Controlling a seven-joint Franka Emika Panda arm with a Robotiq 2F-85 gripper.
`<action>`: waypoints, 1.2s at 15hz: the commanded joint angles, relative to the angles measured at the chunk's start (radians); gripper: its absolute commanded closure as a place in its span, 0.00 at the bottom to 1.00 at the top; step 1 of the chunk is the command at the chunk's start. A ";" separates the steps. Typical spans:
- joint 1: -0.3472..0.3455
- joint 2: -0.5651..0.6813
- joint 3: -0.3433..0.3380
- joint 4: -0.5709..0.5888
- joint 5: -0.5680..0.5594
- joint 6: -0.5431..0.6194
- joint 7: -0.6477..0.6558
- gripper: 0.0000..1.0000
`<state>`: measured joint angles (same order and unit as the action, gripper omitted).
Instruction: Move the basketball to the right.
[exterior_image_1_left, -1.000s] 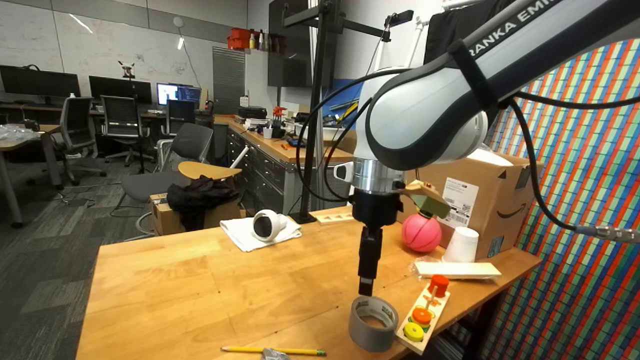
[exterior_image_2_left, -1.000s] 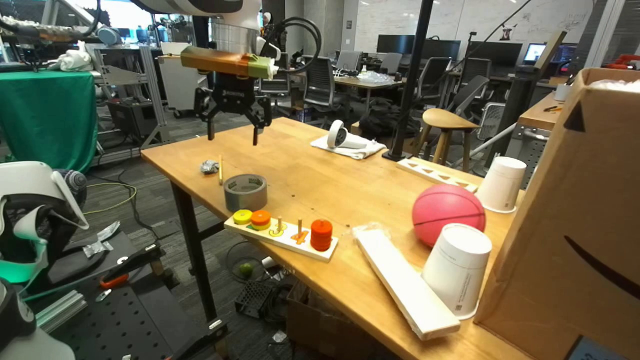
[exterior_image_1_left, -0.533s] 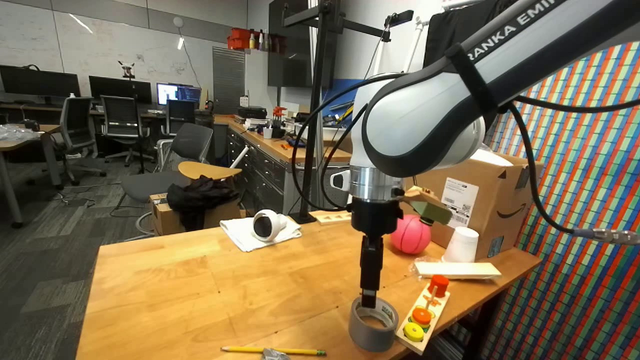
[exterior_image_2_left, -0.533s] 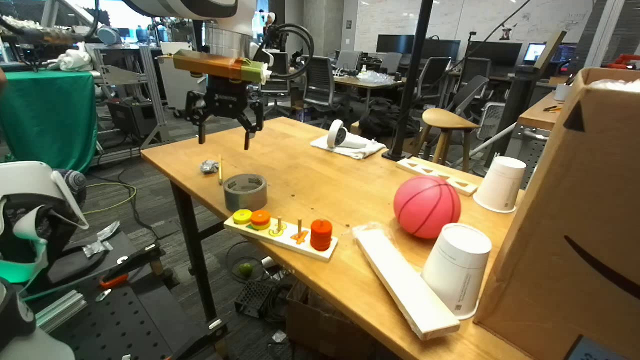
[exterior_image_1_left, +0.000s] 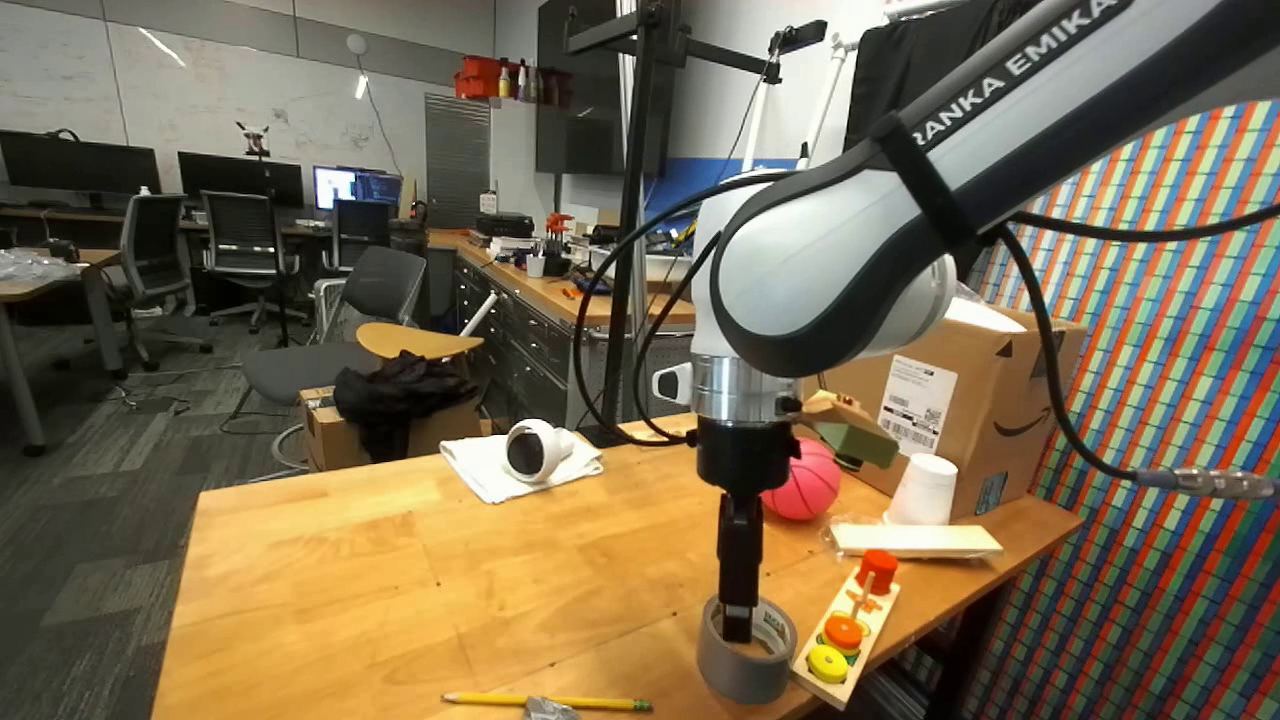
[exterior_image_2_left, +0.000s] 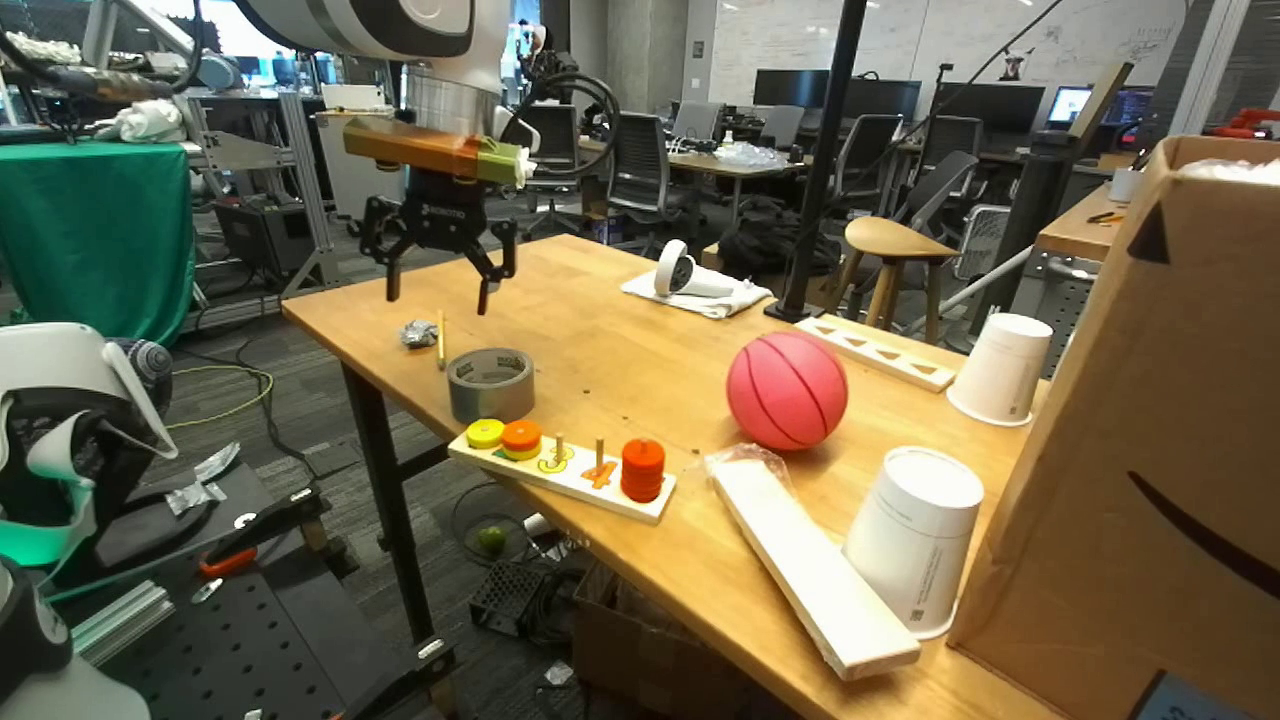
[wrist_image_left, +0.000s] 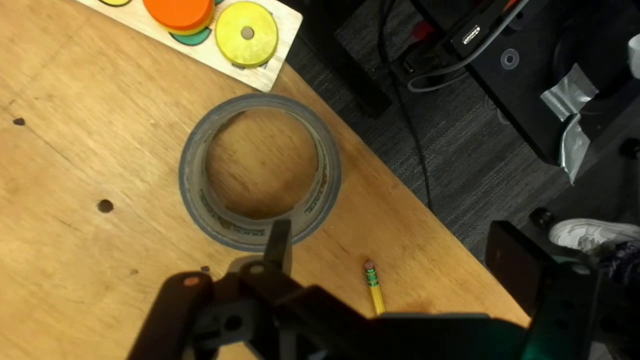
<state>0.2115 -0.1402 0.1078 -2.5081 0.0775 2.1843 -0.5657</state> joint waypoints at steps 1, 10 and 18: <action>0.000 0.009 0.002 0.006 0.039 -0.008 -0.031 0.00; -0.064 0.123 -0.040 0.047 0.072 0.028 -0.088 0.00; -0.196 0.278 -0.095 0.216 0.000 0.026 -0.106 0.00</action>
<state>0.0518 0.0775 0.0287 -2.3763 0.1209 2.2252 -0.6690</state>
